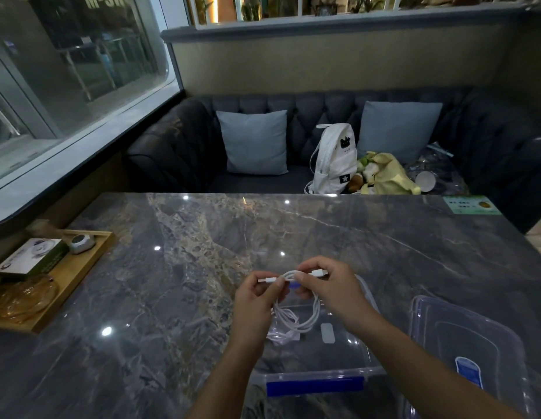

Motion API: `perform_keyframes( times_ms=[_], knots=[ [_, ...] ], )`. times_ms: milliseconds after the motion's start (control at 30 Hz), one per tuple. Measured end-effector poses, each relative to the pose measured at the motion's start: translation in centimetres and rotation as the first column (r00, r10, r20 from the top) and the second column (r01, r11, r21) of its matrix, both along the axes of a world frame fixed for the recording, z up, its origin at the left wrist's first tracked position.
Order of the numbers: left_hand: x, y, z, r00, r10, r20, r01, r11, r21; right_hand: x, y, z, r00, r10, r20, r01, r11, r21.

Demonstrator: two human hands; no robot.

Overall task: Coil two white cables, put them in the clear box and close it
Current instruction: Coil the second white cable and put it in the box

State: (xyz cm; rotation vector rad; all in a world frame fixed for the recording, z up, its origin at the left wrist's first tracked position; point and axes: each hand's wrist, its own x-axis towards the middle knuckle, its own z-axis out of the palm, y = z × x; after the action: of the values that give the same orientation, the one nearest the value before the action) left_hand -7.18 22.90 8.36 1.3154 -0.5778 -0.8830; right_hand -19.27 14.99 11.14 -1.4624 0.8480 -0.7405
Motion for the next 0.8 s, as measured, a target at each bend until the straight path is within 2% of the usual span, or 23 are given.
perform_keyframes(
  times_ms=[200,300,400,567,600,667,733,800],
  knots=[
    [-0.1,0.1,-0.1,1.0,-0.016,-0.009,0.015,1.0,-0.027,0.0,0.1,0.5,0.999,0.023,0.024,-0.025,0.995,0.094],
    [0.0,0.1,0.0,0.999,-0.029,-0.026,0.029,1.0,-0.012,-0.2,-0.3,0.7,0.994,0.102,-0.04,-0.093,0.979,0.183],
    [0.2,0.1,-0.2,0.999,-0.047,-0.022,0.048,0.997,0.058,-0.6,-0.5,0.6,0.984,0.143,-0.103,-0.129,0.983,0.131],
    [0.6,0.4,-0.9,0.986,-0.166,-0.014,0.164,0.958,0.235,-0.9,-0.5,0.1,0.988,0.068,-0.141,-0.072,0.997,-0.024],
    [0.8,0.6,-1.0,0.985,-0.169,-0.044,0.174,0.944,0.281,-1.0,-0.5,0.0,0.987,0.052,-0.151,-0.061,0.997,-0.054],
    [1.3,0.9,-1.2,0.953,-0.113,-0.281,0.211,0.914,0.347,-1.3,-0.6,-0.1,0.985,0.047,-0.164,-0.067,0.991,-0.118],
    [2.0,1.0,-1.4,0.844,-0.058,-0.533,0.306,0.869,0.39,-1.6,-0.6,-0.2,0.98,0.083,-0.179,-0.115,0.977,-0.179],
    [2.5,0.8,-1.1,0.762,-0.099,-0.64,0.41,0.839,0.359,-1.9,-0.5,-0.2,0.966,0.122,-0.226,-0.18,0.949,-0.257]
  ],
)
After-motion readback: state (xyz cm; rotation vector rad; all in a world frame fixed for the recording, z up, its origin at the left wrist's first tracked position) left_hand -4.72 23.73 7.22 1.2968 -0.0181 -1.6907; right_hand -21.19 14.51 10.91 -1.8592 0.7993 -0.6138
